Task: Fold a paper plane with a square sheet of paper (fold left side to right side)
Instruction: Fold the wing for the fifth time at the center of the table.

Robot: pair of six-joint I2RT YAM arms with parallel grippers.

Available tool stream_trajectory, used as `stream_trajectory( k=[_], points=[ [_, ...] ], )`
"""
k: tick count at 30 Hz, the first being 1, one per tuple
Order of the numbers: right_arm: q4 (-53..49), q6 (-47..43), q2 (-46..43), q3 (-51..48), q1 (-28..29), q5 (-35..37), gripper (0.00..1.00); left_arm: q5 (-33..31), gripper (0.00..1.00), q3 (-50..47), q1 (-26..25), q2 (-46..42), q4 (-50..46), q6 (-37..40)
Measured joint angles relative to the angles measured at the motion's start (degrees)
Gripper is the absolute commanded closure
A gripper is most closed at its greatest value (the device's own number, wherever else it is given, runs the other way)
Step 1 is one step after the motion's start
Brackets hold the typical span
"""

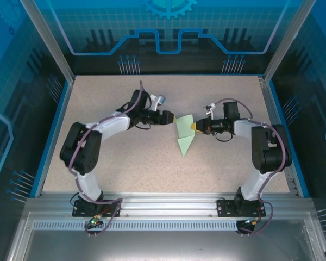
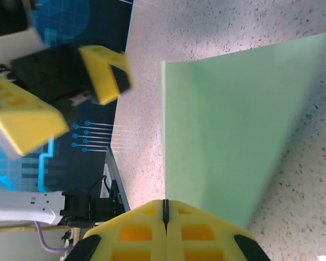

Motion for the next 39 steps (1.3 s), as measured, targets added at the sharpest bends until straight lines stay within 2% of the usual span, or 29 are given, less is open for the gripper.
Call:
stream_trajectory(
  k=[4, 8, 12, 18, 25, 31, 39],
  points=[
    [-2.05, 3.19, -2.10, 0.00, 0.61, 4.55, 1.00, -9.92, 0.28, -0.46, -2.32, -10.97, -5.44, 4.28],
    [-3.48, 7.96, -2.12, 0.02, 1.49, 9.55, 1.00, -18.99, 0.31, -0.50, -12.07, -16.79, -10.03, 7.50],
    [-3.72, 12.22, -2.12, 0.02, 1.75, 13.70, 1.00, -26.14, 0.31, -0.90, -22.88, -14.36, -13.84, 7.89],
    [-3.80, 15.87, -1.27, 0.02, 1.75, 16.72, 1.00, -33.55, 0.30, 0.28, -30.75, -3.48, -17.77, 7.23],
    [-4.11, 16.46, -0.07, 0.02, 2.14, 17.97, 1.00, -41.70, 0.32, 8.76, -32.59, 8.26, -23.19, 7.50],
    [-4.33, 16.46, 0.48, 0.02, 2.47, 18.12, 1.00, -47.56, 0.35, 12.13, -32.74, 11.04, -25.03, 7.52],
    [-4.79, 16.39, 0.94, 0.02, 2.54, 18.16, 1.00, -50.51, 0.42, 15.47, -32.74, 15.32, -26.71, 7.69]
  ],
)
